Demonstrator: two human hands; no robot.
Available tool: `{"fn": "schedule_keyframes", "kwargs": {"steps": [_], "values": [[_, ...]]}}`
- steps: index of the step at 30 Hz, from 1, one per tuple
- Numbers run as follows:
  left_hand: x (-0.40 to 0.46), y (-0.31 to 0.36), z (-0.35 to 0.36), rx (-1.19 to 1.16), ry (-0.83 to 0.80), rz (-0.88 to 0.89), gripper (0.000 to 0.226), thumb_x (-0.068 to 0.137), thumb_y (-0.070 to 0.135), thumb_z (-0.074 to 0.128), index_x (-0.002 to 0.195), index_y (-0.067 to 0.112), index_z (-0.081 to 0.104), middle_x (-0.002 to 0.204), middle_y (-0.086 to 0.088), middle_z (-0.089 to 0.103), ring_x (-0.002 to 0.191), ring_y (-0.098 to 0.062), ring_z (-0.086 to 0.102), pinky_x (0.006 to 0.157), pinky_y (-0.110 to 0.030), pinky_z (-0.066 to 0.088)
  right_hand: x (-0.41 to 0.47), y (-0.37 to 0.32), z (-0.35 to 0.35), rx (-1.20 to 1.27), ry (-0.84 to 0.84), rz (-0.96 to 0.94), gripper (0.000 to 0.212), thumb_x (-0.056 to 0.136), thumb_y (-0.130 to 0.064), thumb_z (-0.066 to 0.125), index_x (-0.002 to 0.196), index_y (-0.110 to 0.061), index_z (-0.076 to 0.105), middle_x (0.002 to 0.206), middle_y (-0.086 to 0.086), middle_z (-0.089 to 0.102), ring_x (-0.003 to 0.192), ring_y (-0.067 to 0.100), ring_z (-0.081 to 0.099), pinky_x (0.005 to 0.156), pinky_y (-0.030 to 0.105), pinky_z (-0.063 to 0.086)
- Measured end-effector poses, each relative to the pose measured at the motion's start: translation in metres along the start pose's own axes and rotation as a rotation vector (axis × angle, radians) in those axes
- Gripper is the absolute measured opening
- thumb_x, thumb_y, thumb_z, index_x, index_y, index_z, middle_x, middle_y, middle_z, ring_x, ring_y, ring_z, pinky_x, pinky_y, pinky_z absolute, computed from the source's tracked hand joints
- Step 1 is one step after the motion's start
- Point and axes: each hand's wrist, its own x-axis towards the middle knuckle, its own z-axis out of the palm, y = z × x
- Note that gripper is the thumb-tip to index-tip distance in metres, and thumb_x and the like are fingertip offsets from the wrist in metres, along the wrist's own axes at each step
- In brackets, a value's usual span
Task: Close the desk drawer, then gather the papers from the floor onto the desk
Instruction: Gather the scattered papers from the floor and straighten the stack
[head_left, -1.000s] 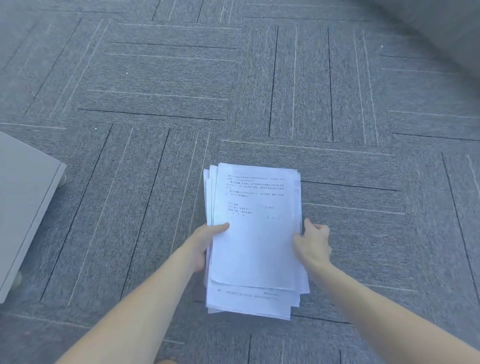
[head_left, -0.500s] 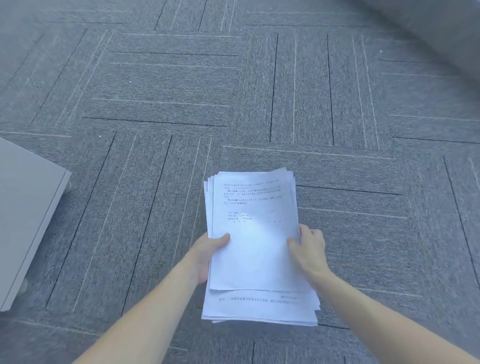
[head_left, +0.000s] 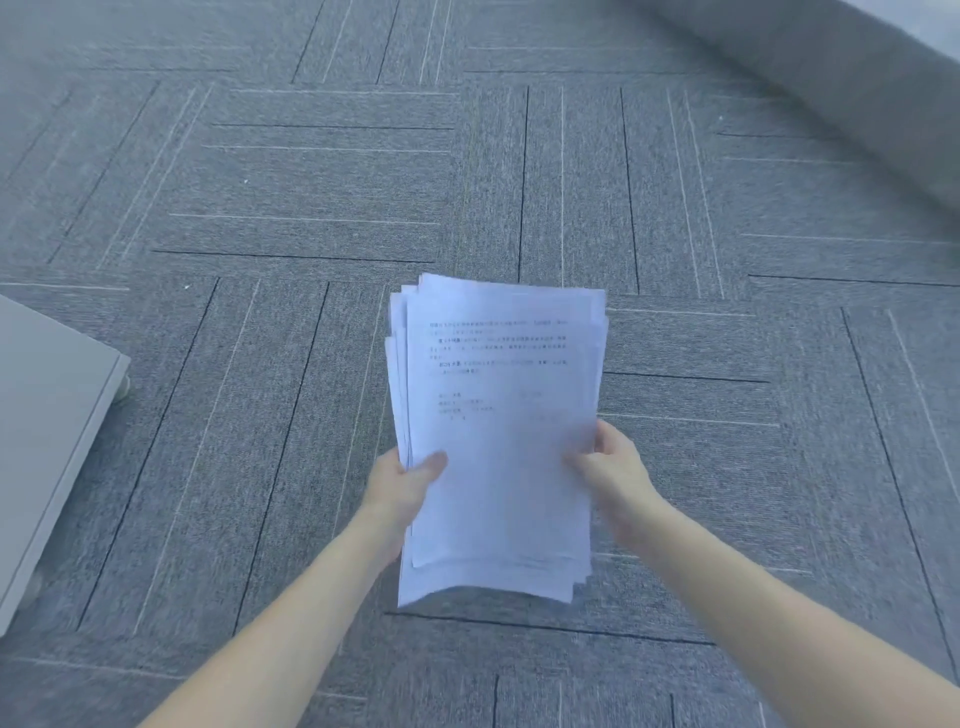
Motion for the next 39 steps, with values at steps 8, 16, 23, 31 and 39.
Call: {"fn": "schedule_keyframes", "kwargs": {"steps": [8,16,23,31,39], "values": [[-0.048,0.059,0.0,-0.131,0.011,0.326,0.017,0.089,0.02,0.069,0.093,0.012,0.054,0.062,0.01,0.057,0.046,-0.005,0.057,0.041,-0.022,0.047,-0.035,-0.042,0.001,0.024,0.186,-0.509,0.021,0.095,-0.007,0.053,0.104,-0.022,0.062,0.104,0.013,0.068,0.105,0.038,0.062,0.096,0.057,0.052],[-0.041,0.05,-0.004,-0.069,-0.107,0.47,0.034,0.08,-0.003,0.074,0.092,0.029,0.07,0.086,0.02,0.077,0.081,0.003,0.072,0.071,-0.017,0.055,-0.05,-0.027,-0.002,-0.05,0.207,-0.567,0.028,0.091,-0.017,0.065,0.114,-0.025,0.051,0.104,0.0,0.065,0.101,0.028,0.063,0.086,0.058,0.054],[-0.031,0.052,0.004,-0.139,-0.052,0.381,0.029,0.077,0.012,0.079,0.086,0.039,0.074,0.096,0.013,0.076,0.099,-0.015,0.066,0.094,-0.041,0.049,-0.036,-0.032,0.007,-0.027,0.21,-0.489,0.017,0.098,-0.021,0.052,0.114,-0.019,0.056,0.107,0.002,0.067,0.105,0.026,0.061,0.092,0.055,0.05],[-0.026,0.064,-0.012,-0.145,-0.147,0.457,0.036,0.074,0.006,0.079,0.099,0.032,0.075,0.114,-0.004,0.073,0.107,-0.018,0.067,0.1,-0.046,0.049,-0.046,-0.046,0.007,-0.04,0.198,-0.676,0.039,0.086,-0.026,0.061,0.117,-0.042,0.043,0.111,0.001,0.064,0.105,0.025,0.062,0.088,0.043,0.051],[-0.021,0.072,-0.002,-0.143,-0.149,0.459,0.047,0.071,0.008,0.081,0.114,0.022,0.068,0.115,-0.004,0.074,0.109,-0.021,0.068,0.089,-0.038,0.053,-0.03,-0.054,0.017,0.082,0.226,-0.664,0.028,0.092,-0.019,0.055,0.12,-0.022,0.052,0.103,-0.002,0.065,0.094,0.021,0.06,0.085,0.049,0.051]]}}
